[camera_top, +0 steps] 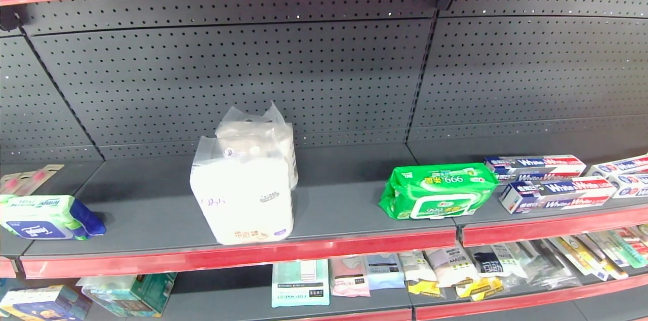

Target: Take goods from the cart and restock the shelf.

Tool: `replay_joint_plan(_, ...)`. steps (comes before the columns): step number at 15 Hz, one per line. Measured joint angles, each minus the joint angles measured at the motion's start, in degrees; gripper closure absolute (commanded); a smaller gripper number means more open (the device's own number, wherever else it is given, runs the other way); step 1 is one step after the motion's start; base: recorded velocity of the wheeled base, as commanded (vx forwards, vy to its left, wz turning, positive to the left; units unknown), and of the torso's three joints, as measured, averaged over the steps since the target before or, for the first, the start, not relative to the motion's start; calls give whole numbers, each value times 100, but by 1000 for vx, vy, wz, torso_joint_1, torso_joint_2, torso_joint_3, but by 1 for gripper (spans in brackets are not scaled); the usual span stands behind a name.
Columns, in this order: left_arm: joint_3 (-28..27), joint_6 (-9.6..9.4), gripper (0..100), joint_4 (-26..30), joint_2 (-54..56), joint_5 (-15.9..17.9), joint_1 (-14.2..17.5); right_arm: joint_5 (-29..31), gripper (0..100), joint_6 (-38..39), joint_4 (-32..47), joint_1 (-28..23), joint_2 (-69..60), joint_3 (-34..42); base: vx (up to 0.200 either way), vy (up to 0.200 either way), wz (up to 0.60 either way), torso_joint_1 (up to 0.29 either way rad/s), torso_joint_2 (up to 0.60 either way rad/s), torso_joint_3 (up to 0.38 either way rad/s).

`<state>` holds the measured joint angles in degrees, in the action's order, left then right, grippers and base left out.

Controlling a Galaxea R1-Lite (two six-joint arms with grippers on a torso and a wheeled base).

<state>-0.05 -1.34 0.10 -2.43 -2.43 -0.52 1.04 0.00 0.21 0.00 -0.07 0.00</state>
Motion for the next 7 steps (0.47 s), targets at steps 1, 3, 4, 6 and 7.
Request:
replay_joint_plan(1, 2, 22, 0, -5, 87, -9, 26, 0, 0, -5, 1, 0, 0, 0, 0, 0, 0, 0, 0, 0)
replay_joint_plan(3, 5, 26, 0, -5, 188, -17, 43, 0, 0, -22, 4, 2, 0, 0, 0, 0, 0, 0, 0, 0)
replay_joint_plan(4, 5, 28, 0, -7, 218, -15, 50, 0, 0, -22, 4, 5, 0, 0, 0, 0, 0, 0, 0, 0)
replay_joint_plan(6, 5, 22, 0, -7, 245, -22, 52, 0, 0, -22, 4, 5, 0, 0, 0, 0, 0, 0, 0, 0)
replay_joint_plan(7, 5, 23, 0, -10, 252, -22, 52, 0, 0, -18, 4, 7, 0, 0, 0, 0, 0, 0, 0, 0)
